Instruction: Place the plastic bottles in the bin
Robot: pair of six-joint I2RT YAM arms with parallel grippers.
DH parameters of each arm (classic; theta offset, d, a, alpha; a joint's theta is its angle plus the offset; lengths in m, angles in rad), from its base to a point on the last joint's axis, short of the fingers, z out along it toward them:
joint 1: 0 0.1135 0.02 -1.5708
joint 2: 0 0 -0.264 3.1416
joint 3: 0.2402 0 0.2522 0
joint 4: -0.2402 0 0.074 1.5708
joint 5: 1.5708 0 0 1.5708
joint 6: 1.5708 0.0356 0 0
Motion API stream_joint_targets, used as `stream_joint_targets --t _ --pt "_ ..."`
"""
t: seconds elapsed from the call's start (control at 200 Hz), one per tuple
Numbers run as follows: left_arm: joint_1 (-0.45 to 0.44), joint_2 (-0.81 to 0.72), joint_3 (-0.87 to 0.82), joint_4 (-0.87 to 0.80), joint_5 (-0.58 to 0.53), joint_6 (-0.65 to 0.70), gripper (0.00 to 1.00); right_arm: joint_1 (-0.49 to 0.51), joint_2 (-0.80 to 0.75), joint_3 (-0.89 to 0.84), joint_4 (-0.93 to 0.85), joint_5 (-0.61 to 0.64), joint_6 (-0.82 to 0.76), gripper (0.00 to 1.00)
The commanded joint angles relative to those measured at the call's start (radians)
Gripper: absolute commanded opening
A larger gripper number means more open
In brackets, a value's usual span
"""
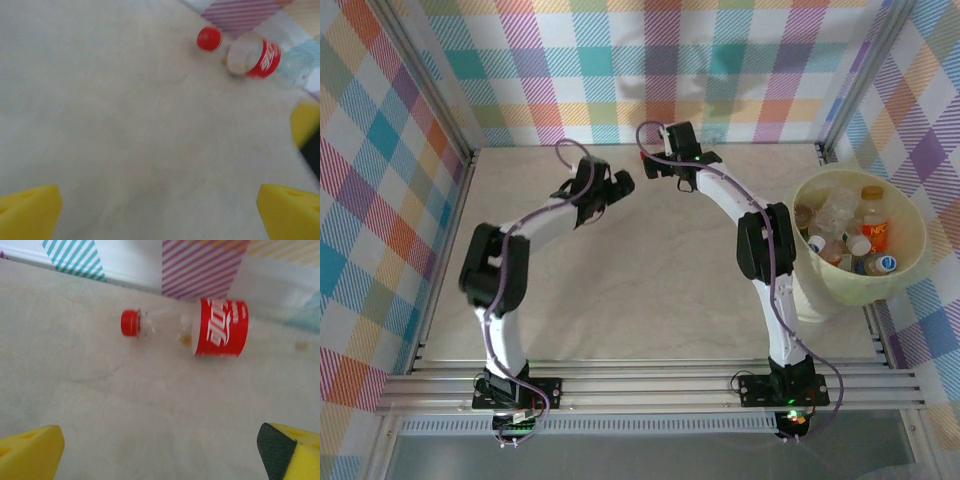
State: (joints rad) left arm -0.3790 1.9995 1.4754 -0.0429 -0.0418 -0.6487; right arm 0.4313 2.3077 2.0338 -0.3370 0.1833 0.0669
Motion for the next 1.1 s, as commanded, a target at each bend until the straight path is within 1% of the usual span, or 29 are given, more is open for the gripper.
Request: stream_joint_targets --t 0.0,0.155,0.245,0.355,0.425,0.5,0.635,0.74,0.805,0.935,1.045,1.095 --pt "0.033 0.148 0.217 0.014 0.082 0.046 1.00 -0.017 -0.127 -0.102 0.087 -0.068 0.171 1.00" --pt "0.052 0.386 0.494 0.021 0.151 0.053 0.96 -0.017 -0.233 -0.231 0.161 -0.108 0.200 1.00" --pt "0.060 0.488 0.626 0.032 0.204 0.044 0.94 -0.017 -0.287 -0.291 0.182 -0.120 0.199 1.00" --pt "0.063 0.601 0.790 0.013 0.260 0.022 0.89 -0.017 -0.346 -0.359 0.204 -0.147 0.210 1.00" --pt "0.063 0.659 0.870 0.001 0.275 -0.004 0.87 -0.016 -0.376 -0.389 0.206 -0.165 0.222 1.00" --pt "0.065 0.711 0.934 -0.008 0.284 -0.036 0.85 -0.017 -0.404 -0.419 0.211 -0.177 0.232 1.00" --pt "0.068 0.782 1.004 0.028 0.283 -0.087 0.84 -0.017 -0.445 -0.457 0.222 -0.182 0.240 1.00" --pt "0.069 0.889 1.171 -0.006 0.311 -0.141 0.82 -0.017 -0.474 -0.480 0.232 -0.184 0.243 1.00" --pt "0.069 0.950 1.252 0.002 0.330 -0.187 0.81 -0.017 -0.492 -0.497 0.242 -0.183 0.243 1.00" --pt "0.068 0.999 1.271 0.069 0.306 -0.268 0.80 -0.017 -0.523 -0.525 0.254 -0.183 0.243 1.00" --pt "0.056 1.036 1.328 0.068 0.296 -0.266 0.79 -0.017 -0.540 -0.540 0.262 -0.179 0.237 1.00" --pt "0.049 1.050 1.344 0.077 0.292 -0.268 0.77 -0.017 -0.545 -0.546 0.267 -0.177 0.237 1.00"
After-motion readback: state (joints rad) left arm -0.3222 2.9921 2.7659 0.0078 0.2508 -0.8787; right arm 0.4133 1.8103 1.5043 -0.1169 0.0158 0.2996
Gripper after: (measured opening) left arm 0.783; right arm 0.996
